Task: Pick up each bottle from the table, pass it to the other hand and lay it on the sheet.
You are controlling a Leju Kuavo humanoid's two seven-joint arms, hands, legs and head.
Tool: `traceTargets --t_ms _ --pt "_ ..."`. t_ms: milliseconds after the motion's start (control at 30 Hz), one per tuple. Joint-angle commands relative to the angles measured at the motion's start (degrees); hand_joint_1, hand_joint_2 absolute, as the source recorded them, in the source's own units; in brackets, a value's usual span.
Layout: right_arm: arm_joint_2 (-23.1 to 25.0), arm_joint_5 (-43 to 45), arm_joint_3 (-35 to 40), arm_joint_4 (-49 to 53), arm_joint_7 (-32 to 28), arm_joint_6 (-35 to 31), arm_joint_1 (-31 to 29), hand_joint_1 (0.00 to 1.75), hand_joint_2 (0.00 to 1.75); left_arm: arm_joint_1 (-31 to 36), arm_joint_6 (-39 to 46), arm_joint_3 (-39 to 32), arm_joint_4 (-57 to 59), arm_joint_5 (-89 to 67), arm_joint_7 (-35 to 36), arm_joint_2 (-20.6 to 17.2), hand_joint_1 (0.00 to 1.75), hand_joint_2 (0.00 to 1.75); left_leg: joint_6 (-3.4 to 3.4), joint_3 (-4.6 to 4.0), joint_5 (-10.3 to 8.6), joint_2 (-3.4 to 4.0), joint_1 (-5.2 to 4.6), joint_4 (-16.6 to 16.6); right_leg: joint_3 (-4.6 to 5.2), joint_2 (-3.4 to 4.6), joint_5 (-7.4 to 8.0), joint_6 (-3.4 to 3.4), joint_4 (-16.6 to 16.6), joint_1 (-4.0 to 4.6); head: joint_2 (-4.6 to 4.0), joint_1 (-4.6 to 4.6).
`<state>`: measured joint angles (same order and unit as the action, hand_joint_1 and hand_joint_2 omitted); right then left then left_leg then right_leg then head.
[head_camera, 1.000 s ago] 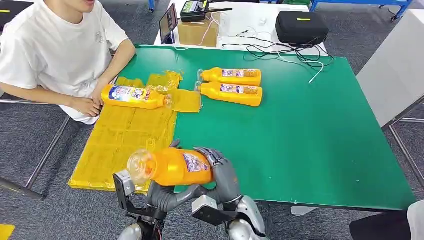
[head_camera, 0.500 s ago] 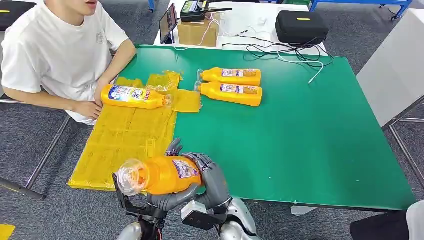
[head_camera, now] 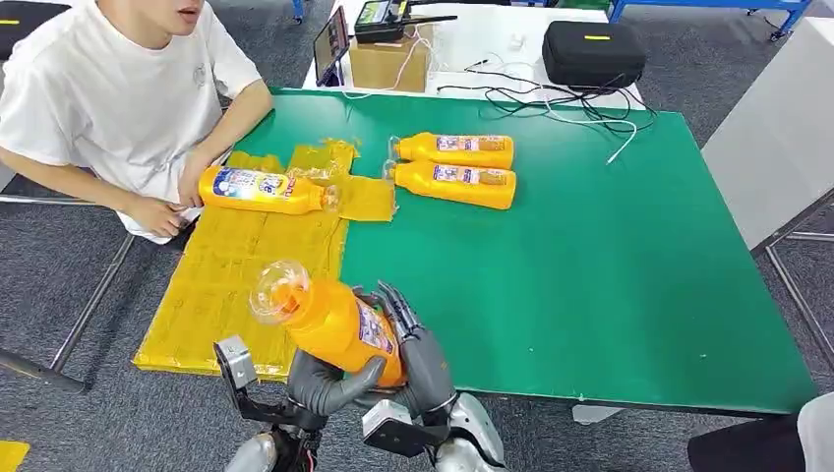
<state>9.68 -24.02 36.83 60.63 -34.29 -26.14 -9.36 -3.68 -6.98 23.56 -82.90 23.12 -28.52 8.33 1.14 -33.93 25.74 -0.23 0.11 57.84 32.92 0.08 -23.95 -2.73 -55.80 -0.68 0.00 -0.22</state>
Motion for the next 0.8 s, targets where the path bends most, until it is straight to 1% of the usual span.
traceTargets --t_ms 33,100,167,200,233,267,300,333,367,400,433,467,500,600,633,700,733,767,800 --pt "-1.48 2.19 -2.58 3.62 -4.12 -0.74 -0.14 0.00 0.00 2.27 -6.22 4.77 1.55 1.65 -0.25 -1.45 1.75 1.75 -0.05 0.14 0.05 -0.12 0.00 0.00 -0.17 -0.15 -0.11 0.09 -0.02 0.01 0.00 0.04" --pt "-0.89 3.94 -4.07 5.40 -4.89 -0.91 0.65 0.00 0.00 2.22 -6.78 4.49 1.21 1.79 -0.16 -1.32 1.75 1.75 -0.05 0.16 0.05 -0.03 -0.03 -0.04 -0.17 -0.06 -0.08 0.09 0.00 -0.02 0.00 0.02" --pt "-0.89 4.51 -4.96 8.20 -5.71 -3.08 1.62 0.00 0.00 2.29 -6.82 3.93 1.04 1.63 -0.08 -0.99 1.73 1.75 -0.07 0.11 0.06 -0.09 0.01 0.02 -0.15 -0.13 -0.11 0.11 -0.03 0.02 0.00 0.04" --pt "-1.09 5.21 -5.30 9.55 -5.71 -3.44 2.07 0.00 0.00 2.51 -5.68 3.50 1.25 1.07 0.31 -0.74 1.68 1.75 -0.06 0.09 0.04 -0.07 0.01 -0.01 -0.11 -0.09 -0.07 0.09 -0.02 0.01 0.00 0.02" --pt "-1.71 6.91 -5.17 12.62 -5.71 -5.23 2.98 0.00 0.00 3.00 -1.35 1.69 2.15 -0.34 1.39 0.11 1.66 1.75 -0.03 0.01 0.01 -0.08 -0.01 0.00 -0.04 -0.07 -0.04 0.05 -0.02 -0.01 0.00 0.04" --pt "-1.99 7.06 -5.14 12.92 -5.71 -5.22 3.16 0.00 0.00 3.33 -1.30 1.38 2.37 -0.35 1.40 0.12 1.66 1.75 -0.06 0.12 0.07 -0.05 0.00 0.00 -0.14 -0.06 -0.09 0.10 -0.03 0.01 0.00 0.04" --pt "-2.12 7.17 -5.23 13.50 -5.71 -5.53 3.41 0.00 0.00 3.79 -1.08 0.72 3.10 -0.37 1.65 0.26 1.50 1.75 -0.04 0.04 0.04 -0.05 0.00 0.02 -0.07 -0.05 -0.06 0.07 -0.04 0.01 0.02 0.02" --pt "-2.37 8.52 -5.01 14.89 -5.71 -6.59 3.71 0.00 0.00 5.02 6.77 -1.25 5.01 -6.55 0.53 0.70 1.45 1.75 -0.06 0.11 0.08 -0.05 -0.01 0.03 -0.13 -0.07 -0.11 0.10 -0.08 0.00 0.00 0.00" --pt "-2.40 8.54 -5.02 14.93 -5.71 -6.62 3.73 0.00 0.00 5.46 6.52 -1.56 5.19 -6.32 0.57 0.41 1.45 1.75 -0.04 0.07 0.02 -0.10 0.01 -0.01 -0.11 -0.11 -0.05 0.07 -0.01 0.02 0.00 0.04" --pt "-2.24 9.27 -5.42 15.65 -5.71 -7.86 4.16 0.00 0.00 7.52 15.53 -3.56 9.17 -12.34 0.49 1.08 1.66 1.75 -0.03 0.04 -0.01 -0.12 -0.02 -0.03 -0.08 -0.10 -0.03 0.05 0.00 -0.01 0.00 0.04" --pt "-2.20 9.63 -5.76 15.79 -5.71 -8.51 4.40 0.00 0.00 9.08 19.37 -4.61 11.13 -14.90 0.27 1.07 1.68 1.75 -0.06 0.14 0.01 -0.08 0.00 -0.05 -0.18 -0.07 -0.05 0.09 0.02 0.00 0.00 0.00" --pt "-2.42 9.77 -5.67 15.99 -5.71 -8.49 4.51 0.00 0.00 10.46 19.21 -5.23 13.48 -14.72 0.04 1.00 1.68 1.75 -0.04 0.05 -0.02 -0.08 -0.01 -0.03 -0.09 -0.07 -0.01 0.06 0.01 -0.01 0.00 0.07" --pt "-2.47 9.80 -5.66 16.05 -5.71 -8.54 4.55 0.00 0.00 10.94 18.99 -5.63 14.27 -14.61 -0.31 1.05 1.68 1.75 -0.06 0.13 -0.01 -0.08 -0.01 -0.06 -0.18 -0.08 -0.02 0.09 0.03 0.00 0.00 0.02" --pt "-2.47 9.80 -5.66 16.05 -5.71 -8.54 4.55 0.00 0.00 10.94 18.99 -5.63 14.27 -14.61 -0.31 1.05 1.68 1.75 -0.06 0.16 -0.03 -0.01 0.02 -0.07 -0.18 -0.01 0.01 0.11 0.04 0.03 0.00 0.07" --pt "-2.45 9.82 -5.62 15.97 -5.71 -8.56 4.49 0.00 0.00 10.62 18.94 -5.49 14.01 -14.61 -0.33 1.35 1.68 1.75 -0.05 0.11 -0.02 0.04 0.02 -0.04 -0.10 0.01 0.02 0.11 0.01 0.03 0.00 -0.09" --pt "-2.45 9.82 -5.62 15.97 -5.71 -8.56 4.49 0.00 0.00 10.62 18.94 -5.49 14.01 -14.61 -0.33 1.35 1.68 1.75 -0.04 0.13 -0.05 -0.16 -0.01 -0.06 -0.15 -0.21 -0.04 0.08 0.02 0.01 0.00 0.02" --pt "-2.25 10.08 -5.88 15.95 -5.71 -9.42 4.58 0.00 0.00 11.18 29.17 -5.55 14.92 -22.65 -2.07 1.38 1.68 1.75 -0.01 0.12 -0.06 -0.13 0.01 -0.05 -0.16 -0.14 -0.03 0.06 0.02 0.02 0.00 0.02" --pt "-2.13 10.21 -6.25 15.95 -5.71 -10.34 4.78 0.00 0.00 12.82 36.54 -6.05 16.88 -28.71 -3.02 0.92 1.64 1.75 -0.04 0.23 -0.01 -0.07 0.01 -0.06 -0.24 -0.09 -0.07 0.10 0.01 0.03 0.00 -0.04" --pt "-2.10 10.59 -6.33 15.88 -5.71 -10.11 4.79 0.00 0.00 13.90 39.25 -6.98 18.65 -30.76 -3.67 0.92 1.64 1.75 -0.02 0.17 -0.02 0.01 0.03 -0.04 -0.20 -0.03 -0.02 0.08 0.03 0.04 0.00 0.00"
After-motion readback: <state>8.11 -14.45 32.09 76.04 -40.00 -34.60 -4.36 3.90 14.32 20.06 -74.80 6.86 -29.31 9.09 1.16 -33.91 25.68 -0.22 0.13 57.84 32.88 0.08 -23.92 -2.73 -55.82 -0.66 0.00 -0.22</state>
